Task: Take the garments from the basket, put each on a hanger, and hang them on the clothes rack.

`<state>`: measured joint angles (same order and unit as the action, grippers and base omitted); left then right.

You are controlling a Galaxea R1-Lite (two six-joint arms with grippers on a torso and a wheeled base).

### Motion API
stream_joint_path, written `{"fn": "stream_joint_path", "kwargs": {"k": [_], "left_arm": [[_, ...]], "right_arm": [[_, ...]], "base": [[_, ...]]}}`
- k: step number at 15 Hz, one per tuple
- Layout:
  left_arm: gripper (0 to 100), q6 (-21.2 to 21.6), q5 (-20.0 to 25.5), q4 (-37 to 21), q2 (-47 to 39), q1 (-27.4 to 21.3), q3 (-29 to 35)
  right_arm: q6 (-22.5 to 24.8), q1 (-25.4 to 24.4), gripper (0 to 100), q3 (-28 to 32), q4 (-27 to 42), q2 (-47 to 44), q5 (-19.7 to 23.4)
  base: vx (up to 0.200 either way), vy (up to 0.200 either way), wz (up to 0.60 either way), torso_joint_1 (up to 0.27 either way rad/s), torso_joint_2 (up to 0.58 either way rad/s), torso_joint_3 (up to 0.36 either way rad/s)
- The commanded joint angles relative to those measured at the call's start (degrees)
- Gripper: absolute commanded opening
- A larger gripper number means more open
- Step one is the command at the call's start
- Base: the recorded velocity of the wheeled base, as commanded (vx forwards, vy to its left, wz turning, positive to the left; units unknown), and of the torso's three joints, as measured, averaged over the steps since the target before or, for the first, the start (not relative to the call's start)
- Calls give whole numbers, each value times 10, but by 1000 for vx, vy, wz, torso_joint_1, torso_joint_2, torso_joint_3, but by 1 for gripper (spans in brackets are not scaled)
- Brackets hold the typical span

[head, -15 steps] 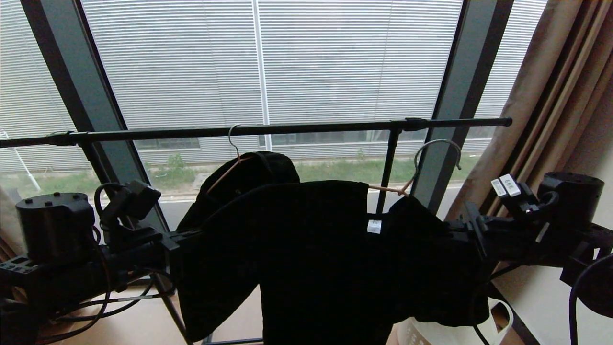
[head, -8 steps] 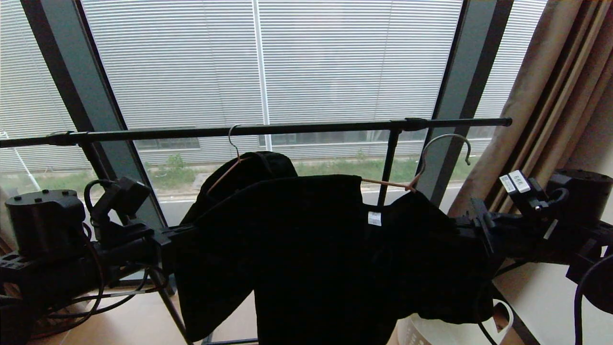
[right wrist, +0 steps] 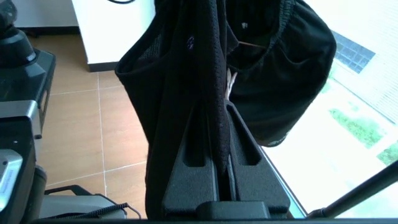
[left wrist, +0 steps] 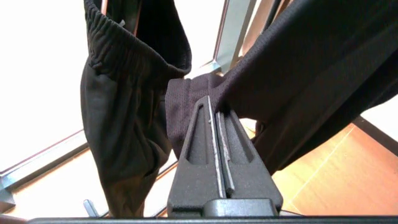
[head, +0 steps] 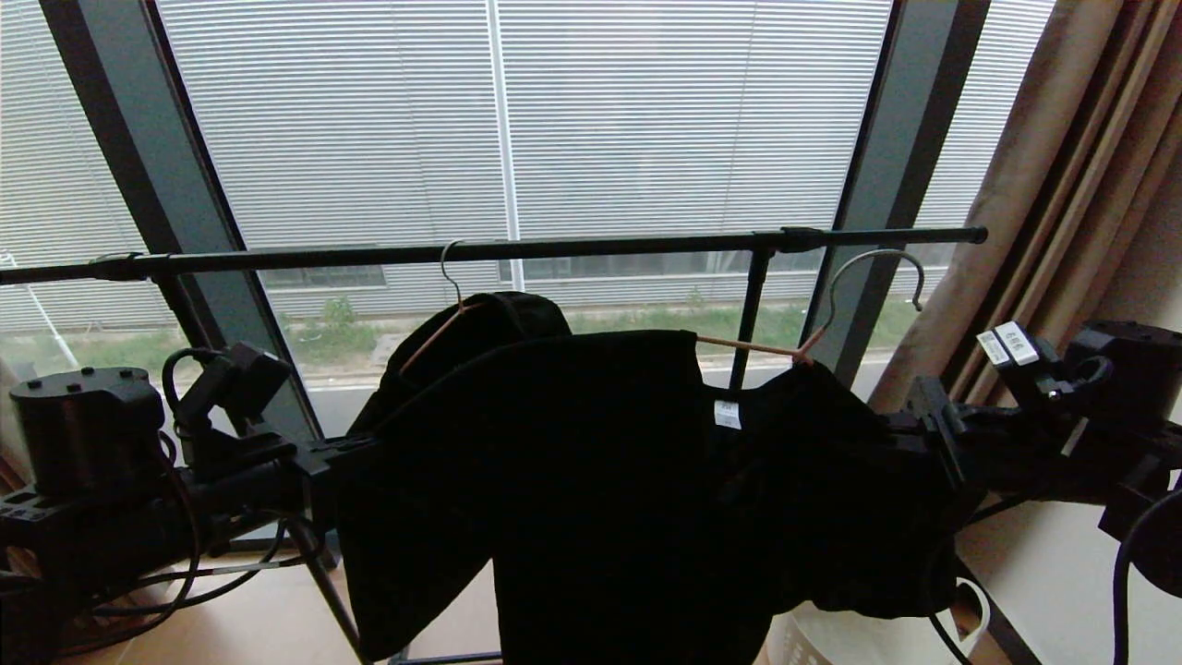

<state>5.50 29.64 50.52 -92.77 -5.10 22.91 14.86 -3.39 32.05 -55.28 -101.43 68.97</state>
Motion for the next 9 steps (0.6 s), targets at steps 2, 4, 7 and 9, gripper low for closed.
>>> {"fn": "stream_joint_path", "kwargs": {"k": [2, 4, 7, 9], "left_arm": [[100, 1, 5, 0, 1, -1, -3], [100, -1, 42, 0, 22, 8, -15], [100, -9, 99, -2, 80, 25, -15], [100, -27, 102, -19, 126, 9, -2]], "right_arm": [[1, 0, 0, -1, 0, -1, 0], [1, 0, 0, -1, 1, -3, -1], [2, -23, 0, -7, 5, -4, -2], [2, -52, 0, -6, 6, -26, -4]], "base": [[0, 0, 0, 0, 0, 0], [0, 0, 0, 0, 0, 0], [0, 0, 0, 0, 0, 0], [0, 0, 0, 0, 0, 0]]}}
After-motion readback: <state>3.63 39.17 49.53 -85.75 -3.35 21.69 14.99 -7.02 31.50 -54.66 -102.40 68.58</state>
